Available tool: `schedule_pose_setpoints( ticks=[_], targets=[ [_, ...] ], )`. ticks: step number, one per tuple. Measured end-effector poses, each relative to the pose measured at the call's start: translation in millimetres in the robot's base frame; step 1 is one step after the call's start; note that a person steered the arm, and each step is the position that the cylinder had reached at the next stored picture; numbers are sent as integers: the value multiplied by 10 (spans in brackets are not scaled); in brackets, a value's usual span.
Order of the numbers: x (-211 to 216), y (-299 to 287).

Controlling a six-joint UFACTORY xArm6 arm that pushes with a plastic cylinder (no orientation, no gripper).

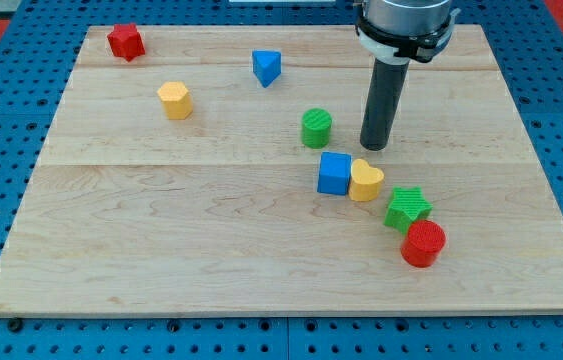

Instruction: Push the green circle to the top left side of the blue triangle

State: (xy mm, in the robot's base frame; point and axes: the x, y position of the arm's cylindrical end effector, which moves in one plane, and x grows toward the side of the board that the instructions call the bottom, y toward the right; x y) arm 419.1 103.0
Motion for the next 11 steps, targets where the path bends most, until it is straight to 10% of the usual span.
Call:
schedule_pose_setpoints(
  ticks=[6,9,11],
  targets=[
    [-1548,-1465],
    [-1658,-2210],
    [-1865,-1448]
  ],
)
